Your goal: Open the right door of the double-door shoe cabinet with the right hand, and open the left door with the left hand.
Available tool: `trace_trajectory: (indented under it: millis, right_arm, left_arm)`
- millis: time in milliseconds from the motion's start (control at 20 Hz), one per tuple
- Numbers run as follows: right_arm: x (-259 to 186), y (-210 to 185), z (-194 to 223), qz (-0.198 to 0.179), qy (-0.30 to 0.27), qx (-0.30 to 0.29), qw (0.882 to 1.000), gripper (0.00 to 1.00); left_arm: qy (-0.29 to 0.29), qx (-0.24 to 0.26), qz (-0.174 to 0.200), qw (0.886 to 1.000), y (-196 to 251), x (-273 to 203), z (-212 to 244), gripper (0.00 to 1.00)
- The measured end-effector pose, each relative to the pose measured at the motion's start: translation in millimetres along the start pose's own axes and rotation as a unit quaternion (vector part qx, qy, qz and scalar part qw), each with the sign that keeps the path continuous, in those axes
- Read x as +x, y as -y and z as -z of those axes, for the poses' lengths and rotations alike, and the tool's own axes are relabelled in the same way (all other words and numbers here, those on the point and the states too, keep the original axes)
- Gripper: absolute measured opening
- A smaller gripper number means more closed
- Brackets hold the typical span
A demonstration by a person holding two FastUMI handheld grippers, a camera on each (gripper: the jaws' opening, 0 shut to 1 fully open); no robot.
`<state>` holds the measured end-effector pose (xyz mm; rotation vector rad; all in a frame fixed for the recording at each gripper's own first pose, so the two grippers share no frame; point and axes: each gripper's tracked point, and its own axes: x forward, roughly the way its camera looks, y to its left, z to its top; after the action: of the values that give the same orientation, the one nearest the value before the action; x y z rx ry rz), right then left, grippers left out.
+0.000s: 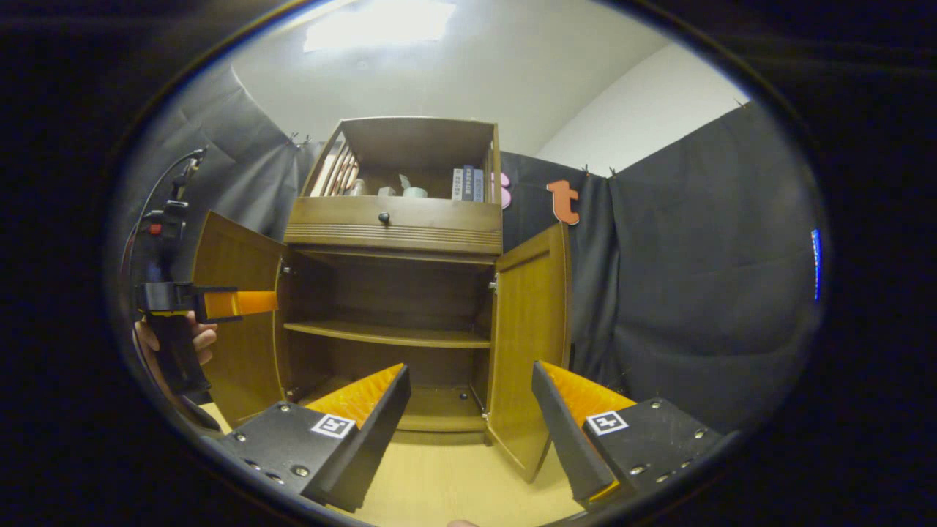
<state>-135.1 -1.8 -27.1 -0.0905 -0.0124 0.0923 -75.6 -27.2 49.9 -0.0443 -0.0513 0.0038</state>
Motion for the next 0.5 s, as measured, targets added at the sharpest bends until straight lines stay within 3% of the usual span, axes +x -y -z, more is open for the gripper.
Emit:
trace_trajectory:
  millis: [100,150,200,250,300,500]
  right_arm:
    - [11,-10,4,-0.004,0.0,0.0,1.0,0.99]
    - [17,-14,7,-0.007,0.0,0.006,1.0,0.99]
    - [25,-19,9,-0.011,0.001,0.014,1.0,0.99]
    - [32,-25,10,-0.015,0.002,0.023,1.0,0.99]
    - [38,-31,11,-0.02,0.003,0.031,0.999,0.99]
    - [61,-47,12,-0.024,-0.006,0.034,0.999,0.99]
  left_arm:
    - [0.012,0.018,-0.012,1.0,-5,9,0,0.96]
    - [0.001,0.033,-0.021,0.999,-8,11,6,0.92]
    - [-0.001,0.041,-0.019,0.999,-6,16,10,0.96]
    - [-0.008,0.044,-0.012,0.999,0,20,16,0.92]
    - [-0.015,0.043,-0.007,0.999,4,24,21,0.96]
    - [-0.03,0.047,-0.032,0.998,-4,30,31,0.92]
